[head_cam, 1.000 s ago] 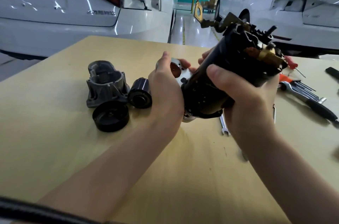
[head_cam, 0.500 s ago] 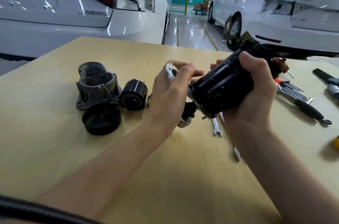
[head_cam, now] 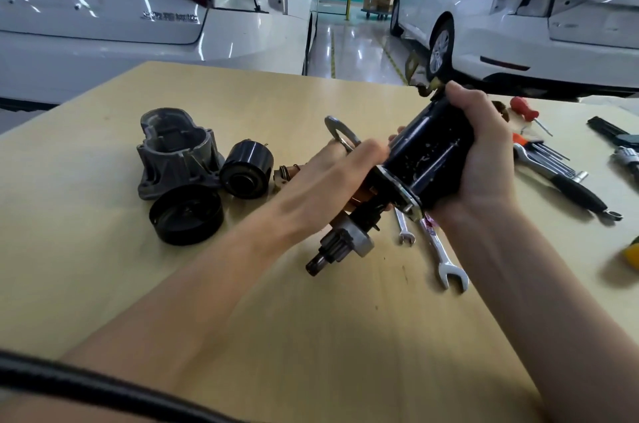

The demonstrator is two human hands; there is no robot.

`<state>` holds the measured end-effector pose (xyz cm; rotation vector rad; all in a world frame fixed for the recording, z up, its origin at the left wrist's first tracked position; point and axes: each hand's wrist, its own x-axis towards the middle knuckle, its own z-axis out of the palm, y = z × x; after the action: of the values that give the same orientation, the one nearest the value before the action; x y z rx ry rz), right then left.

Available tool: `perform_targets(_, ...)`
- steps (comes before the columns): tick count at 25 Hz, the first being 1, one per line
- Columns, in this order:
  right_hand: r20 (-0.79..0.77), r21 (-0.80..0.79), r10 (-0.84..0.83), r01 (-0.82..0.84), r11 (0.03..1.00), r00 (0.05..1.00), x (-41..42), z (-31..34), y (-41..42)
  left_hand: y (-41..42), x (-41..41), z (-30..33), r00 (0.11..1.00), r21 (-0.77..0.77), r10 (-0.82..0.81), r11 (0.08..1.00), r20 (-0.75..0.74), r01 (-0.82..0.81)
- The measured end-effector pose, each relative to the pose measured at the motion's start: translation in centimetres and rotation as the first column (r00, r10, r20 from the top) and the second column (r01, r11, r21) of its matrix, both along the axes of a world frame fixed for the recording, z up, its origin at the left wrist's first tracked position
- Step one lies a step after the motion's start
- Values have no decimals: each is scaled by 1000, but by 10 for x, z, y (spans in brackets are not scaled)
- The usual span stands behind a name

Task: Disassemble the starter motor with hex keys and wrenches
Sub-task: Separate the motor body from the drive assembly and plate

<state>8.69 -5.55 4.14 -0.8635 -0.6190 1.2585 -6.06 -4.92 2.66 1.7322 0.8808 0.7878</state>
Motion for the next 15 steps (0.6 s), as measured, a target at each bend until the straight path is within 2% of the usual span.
perform_targets(4,40,7,7,-7,1000,999,2,-2,4,-3,0,-2,999,-73,-34,997,17,35)
perform_targets(11,37,-34,15,-14,999,999,8,-3,11,0,3,-8,999,-43,0,999,34,1)
perform_targets(13,8,-27,18,-18,999,1000,8,-5,12,2,4,-12,999,-21,47,999,23,-47)
perform_targets(15,-43,-37,19,-20,999,999,10,-6,12,3,7,-15,987,-2,136,991,81,-136)
